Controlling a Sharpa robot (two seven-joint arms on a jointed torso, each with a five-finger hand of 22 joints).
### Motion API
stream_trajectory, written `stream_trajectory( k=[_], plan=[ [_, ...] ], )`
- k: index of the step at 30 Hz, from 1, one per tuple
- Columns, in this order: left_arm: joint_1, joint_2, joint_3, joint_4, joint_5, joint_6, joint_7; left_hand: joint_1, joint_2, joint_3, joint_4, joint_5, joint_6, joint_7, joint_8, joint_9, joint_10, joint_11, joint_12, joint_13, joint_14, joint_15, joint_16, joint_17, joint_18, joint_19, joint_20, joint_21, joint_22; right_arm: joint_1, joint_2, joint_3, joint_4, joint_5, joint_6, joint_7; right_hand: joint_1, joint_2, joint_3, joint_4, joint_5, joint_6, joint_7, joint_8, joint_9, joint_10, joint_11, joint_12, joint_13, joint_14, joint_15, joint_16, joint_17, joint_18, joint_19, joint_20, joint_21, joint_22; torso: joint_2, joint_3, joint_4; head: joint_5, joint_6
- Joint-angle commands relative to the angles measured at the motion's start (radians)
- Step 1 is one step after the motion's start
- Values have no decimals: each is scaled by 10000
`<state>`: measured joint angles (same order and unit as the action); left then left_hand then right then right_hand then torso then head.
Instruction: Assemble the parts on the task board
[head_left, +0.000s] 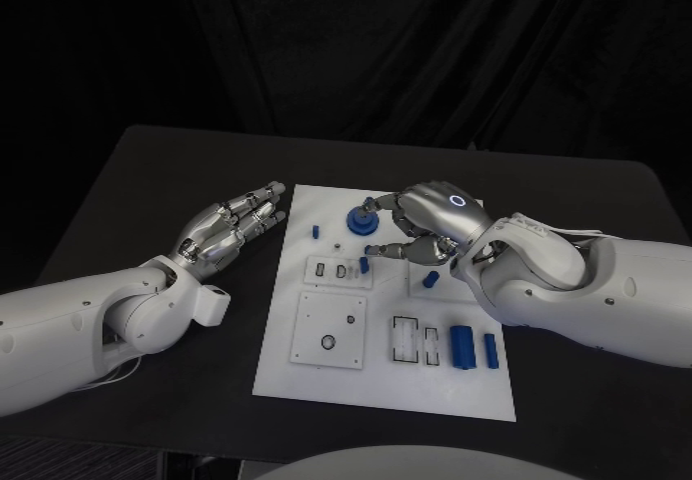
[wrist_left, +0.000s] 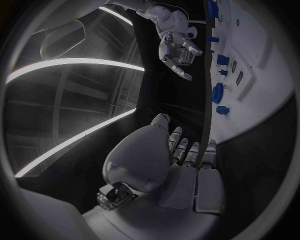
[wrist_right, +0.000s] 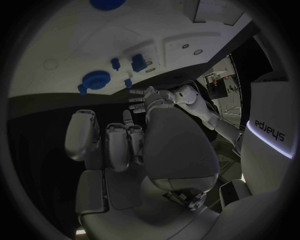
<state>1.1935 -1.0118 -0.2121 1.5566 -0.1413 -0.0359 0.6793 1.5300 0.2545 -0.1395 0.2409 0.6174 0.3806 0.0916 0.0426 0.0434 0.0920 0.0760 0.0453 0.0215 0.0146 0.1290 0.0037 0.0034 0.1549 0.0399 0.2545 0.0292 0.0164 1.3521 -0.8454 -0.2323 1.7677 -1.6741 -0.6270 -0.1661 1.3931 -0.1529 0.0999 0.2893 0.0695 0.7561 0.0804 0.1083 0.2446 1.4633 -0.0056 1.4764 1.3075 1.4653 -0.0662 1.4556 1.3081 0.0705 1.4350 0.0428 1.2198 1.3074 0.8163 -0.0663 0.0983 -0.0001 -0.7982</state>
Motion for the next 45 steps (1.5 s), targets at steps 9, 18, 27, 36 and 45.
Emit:
stream_trajectory(
  k=[9,18,27,36,45],
  plan=[
    [572,250,12,-225,-763,-1210,-914,-57,-203,307,291,-154,214,465,54,26,1004,1043,789,199,468,476,163,126,244,571,371,427,181,643,-597,-103,-518,1517,-782,353,173,588,157,-36,35,680,157,400,-118,295,59,112,1816,776,27,27,1659,3,108,26,81,1530,-727,241,-10,105,42],
    [1027,741,12,-473,-2353,-2199,-2457,-803,-363,205,516,-1293,1539,971,264,148,4303,2106,4384,1001,6325,1113,2804,1683,-373,5163,290,3229,1327,657,-932,-142,-1148,2142,-18,634,-352,1128,57,9,240,1770,207,920,-111,286,193,106,1803,736,127,-141,1515,12,98,108,-23,1558,-1182,430,-133,320,-373],
    [1340,1309,13,-281,-6223,-2748,-5149,-1122,-105,81,486,-3507,3991,1106,1040,336,6580,597,9005,3916,8948,-420,8947,4481,270,8628,-549,6084,2811,430,-1457,-148,-1384,4238,192,1427,-359,1545,206,13,1142,2342,195,1085,-157,-493,289,-719,1030,354,241,-1256,606,253,-448,238,-1410,1172,-1812,645,-352,586,-744],
    [1652,1910,14,-26,-9278,-1994,-8039,-2127,-455,-465,428,-4402,4985,572,2005,559,14229,43,15088,14909,14681,-1000,15491,14414,-313,10628,-1182,12078,8938,156,-1759,-149,-1519,5041,-289,2153,-236,1592,332,-1,1630,2449,148,1103,-190,-492,247,-725,1012,349,208,-1254,607,254,-458,224,-1468,1174,-2035,872,-435,673,-744],
    [1774,2833,16,-193,-10506,-169,-10521,-3614,-391,-961,439,-4796,5860,-139,4013,2874,14788,-640,15255,15493,15562,-1621,15671,15674,-1197,14169,-1725,14911,14138,-122,-1872,-149,-1649,5168,-299,2207,-200,1592,369,1,1752,2440,148,1089,-206,-456,243,-692,1037,372,201,-1200,648,245,-429,216,-1430,1191,-2074,999,-474,473,-744]
  ],
)
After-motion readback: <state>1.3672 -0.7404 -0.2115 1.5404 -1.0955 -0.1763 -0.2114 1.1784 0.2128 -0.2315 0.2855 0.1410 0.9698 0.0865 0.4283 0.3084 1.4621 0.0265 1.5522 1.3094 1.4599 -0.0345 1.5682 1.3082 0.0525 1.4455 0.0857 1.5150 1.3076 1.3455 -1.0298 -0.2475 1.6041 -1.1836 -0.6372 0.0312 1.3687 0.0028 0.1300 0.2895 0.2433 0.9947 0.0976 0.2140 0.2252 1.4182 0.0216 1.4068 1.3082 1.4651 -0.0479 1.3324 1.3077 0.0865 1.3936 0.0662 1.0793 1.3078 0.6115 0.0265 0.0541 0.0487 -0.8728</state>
